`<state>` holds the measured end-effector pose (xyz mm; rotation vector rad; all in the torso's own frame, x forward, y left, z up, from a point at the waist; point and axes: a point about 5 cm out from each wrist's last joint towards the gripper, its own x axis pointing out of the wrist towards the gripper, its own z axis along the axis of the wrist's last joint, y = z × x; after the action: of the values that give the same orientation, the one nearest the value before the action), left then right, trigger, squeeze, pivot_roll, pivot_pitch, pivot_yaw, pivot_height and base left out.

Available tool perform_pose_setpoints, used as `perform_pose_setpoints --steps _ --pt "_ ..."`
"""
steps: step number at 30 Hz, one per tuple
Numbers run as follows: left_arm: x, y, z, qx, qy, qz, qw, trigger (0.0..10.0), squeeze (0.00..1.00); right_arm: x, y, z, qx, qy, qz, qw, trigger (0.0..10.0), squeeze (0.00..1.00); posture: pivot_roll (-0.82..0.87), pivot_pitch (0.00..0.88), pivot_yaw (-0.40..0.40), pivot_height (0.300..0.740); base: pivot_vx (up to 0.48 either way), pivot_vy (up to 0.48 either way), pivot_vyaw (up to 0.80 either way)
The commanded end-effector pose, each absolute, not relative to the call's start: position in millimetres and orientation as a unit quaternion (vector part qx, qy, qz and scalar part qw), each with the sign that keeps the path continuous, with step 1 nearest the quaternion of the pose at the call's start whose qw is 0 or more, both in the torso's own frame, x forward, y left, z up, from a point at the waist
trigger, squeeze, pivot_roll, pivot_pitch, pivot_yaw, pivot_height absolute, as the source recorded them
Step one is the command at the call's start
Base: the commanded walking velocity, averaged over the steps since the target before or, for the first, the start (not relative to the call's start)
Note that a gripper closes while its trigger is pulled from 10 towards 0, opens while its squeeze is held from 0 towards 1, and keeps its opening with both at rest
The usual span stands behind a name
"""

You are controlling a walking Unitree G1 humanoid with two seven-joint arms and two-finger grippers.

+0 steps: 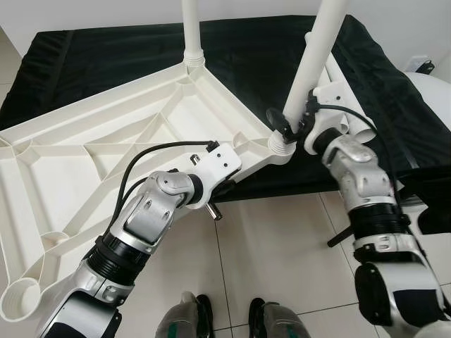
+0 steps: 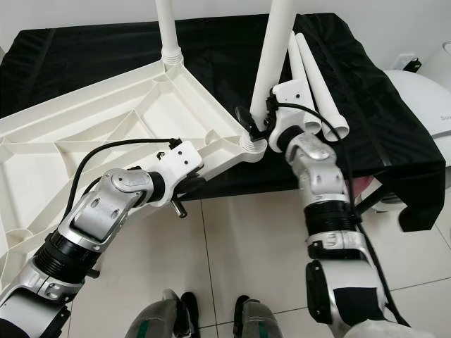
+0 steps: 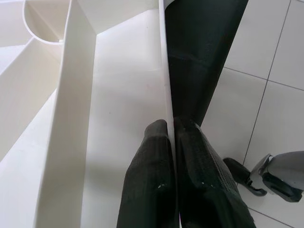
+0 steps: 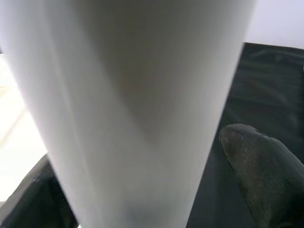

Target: Building children table

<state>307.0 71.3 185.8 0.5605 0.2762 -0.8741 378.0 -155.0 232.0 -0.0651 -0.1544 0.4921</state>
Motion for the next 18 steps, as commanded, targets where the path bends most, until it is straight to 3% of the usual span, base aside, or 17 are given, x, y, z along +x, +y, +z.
perform_pose_setpoints --steps 1,10,18 --pt "305.6 67.8 194.2 0.275 0.103 -0.41 0.863 10.0 0.0 378.8 -152.1 232.3 -0.031 -0.072 0.27 0.96 10.0 0.0 -0.08 0.131 0.003 0.74 0.0 0.0 0.0" --pt "306.6 69.4 196.2 0.274 0.102 -0.407 0.865 10.0 0.0 374.4 -154.6 232.3 -0.027 -0.057 0.394 0.917 10.0 0.0 -0.08 0.135 0.008 0.74 0.0 0.0 0.0" --pt "307.3 69.2 197.0 0.274 0.101 -0.407 0.866 10.0 0.0 376.7 -165.0 230.9 -0.029 -0.051 0.402 0.914 10.0 0.0 -0.08 0.135 0.008 0.74 0.0 0.0 0.0"
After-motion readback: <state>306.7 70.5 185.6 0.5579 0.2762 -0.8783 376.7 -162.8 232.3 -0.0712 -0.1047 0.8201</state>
